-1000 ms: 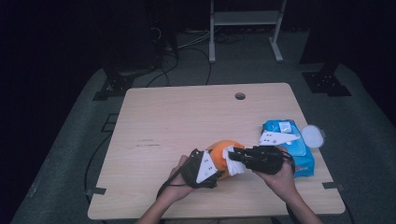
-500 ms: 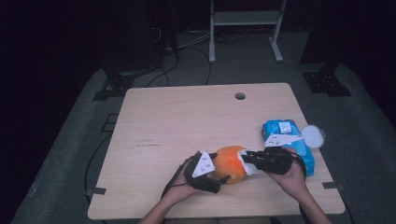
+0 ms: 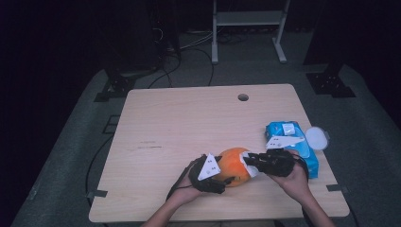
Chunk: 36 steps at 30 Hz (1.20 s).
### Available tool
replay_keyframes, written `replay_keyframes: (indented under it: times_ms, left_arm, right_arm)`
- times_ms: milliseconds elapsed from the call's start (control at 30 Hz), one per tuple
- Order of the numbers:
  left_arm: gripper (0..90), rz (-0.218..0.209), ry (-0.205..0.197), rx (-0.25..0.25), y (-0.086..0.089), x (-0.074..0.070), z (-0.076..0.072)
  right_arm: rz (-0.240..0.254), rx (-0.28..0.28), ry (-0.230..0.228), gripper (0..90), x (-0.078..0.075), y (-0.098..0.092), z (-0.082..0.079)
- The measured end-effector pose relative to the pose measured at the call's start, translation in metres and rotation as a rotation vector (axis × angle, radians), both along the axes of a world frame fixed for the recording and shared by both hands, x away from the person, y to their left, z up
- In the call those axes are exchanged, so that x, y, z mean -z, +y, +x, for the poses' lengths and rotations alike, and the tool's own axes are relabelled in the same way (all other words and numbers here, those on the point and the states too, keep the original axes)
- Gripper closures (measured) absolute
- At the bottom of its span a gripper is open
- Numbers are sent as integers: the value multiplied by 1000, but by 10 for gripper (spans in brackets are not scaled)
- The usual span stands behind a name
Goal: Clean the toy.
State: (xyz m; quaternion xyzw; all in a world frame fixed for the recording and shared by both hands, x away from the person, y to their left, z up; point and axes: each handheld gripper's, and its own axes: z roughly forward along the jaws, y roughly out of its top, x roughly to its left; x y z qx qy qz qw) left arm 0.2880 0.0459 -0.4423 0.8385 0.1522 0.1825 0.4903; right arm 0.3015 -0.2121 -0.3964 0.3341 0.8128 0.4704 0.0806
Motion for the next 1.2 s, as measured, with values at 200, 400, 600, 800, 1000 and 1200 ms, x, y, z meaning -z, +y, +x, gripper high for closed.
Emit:
replay_keyframes:
  times_ms: [200,400,600,800,1000,1200]
  left_arm:
    - [340,29,62,60,17,-32,-2]
    - [321,95,138,78,32,-32,6]
    - [299,22,156,46,39,-24,15]
    - [186,-10,100,49,37,-22,13]
    - [103,-38,71,59,41,-18,16]
    - [80,-49,53,63,41,-9,19]
  right_arm:
    - [83,-39,27,769,-6,0,-2]
    - [28,-69,53,769,8,17,-1]
    - [48,-103,13,768,-1,21,-7]
    - [18,-122,-12,765,3,28,-9]
    - [47,-61,-9,764,7,22,1]
    - [44,-11,-27,762,10,20,7]
